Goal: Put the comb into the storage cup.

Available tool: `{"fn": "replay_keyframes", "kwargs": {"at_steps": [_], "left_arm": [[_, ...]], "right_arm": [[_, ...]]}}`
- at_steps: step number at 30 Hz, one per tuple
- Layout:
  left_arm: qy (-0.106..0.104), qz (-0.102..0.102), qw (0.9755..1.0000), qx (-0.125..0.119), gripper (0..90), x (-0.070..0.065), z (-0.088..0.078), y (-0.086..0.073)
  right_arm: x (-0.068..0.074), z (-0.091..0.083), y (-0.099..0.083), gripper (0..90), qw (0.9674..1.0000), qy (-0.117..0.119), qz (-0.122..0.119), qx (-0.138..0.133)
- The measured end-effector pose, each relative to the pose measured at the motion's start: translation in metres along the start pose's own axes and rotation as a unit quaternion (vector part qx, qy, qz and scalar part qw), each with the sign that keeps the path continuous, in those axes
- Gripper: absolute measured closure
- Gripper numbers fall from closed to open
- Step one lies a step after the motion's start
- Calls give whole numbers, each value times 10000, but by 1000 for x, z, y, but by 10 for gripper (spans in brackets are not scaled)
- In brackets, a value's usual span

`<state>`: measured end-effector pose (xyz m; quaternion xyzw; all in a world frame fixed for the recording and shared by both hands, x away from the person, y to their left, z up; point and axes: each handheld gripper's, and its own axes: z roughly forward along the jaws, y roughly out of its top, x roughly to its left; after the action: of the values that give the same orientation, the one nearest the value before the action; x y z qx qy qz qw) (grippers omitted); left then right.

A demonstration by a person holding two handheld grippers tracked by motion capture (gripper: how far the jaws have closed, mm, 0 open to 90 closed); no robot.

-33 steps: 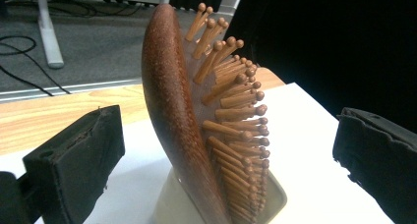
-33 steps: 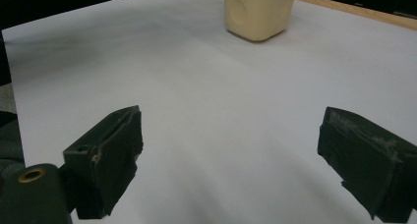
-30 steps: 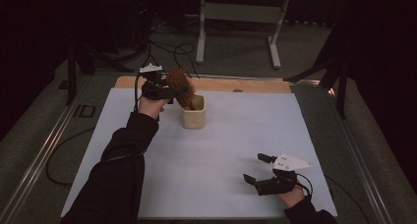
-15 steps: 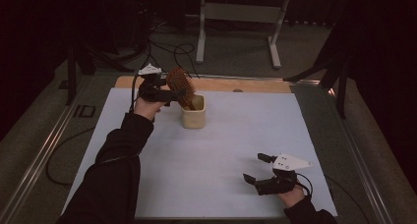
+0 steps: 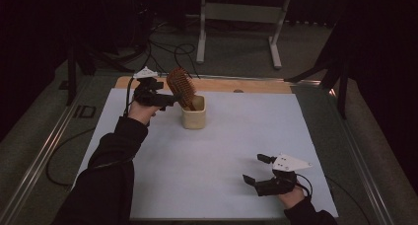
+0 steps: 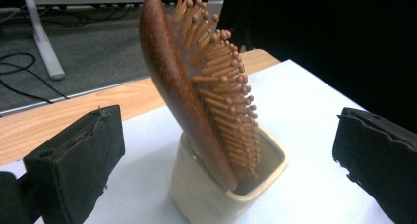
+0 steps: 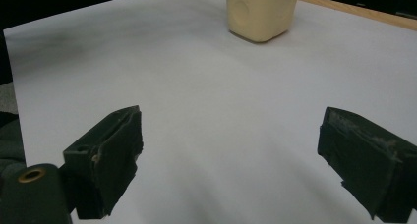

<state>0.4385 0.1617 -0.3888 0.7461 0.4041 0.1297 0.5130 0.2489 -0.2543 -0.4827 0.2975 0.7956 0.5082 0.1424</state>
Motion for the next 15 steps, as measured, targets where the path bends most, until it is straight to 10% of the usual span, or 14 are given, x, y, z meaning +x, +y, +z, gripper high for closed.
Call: {"fn": "replay_keyframes", "kwargs": {"at_steps": [15], "left_arm": [[-157,110,9998,39,0,-1,-23,-19]], "right_arm": [[0,0,1,96,10000,3,-9,-25]]}}
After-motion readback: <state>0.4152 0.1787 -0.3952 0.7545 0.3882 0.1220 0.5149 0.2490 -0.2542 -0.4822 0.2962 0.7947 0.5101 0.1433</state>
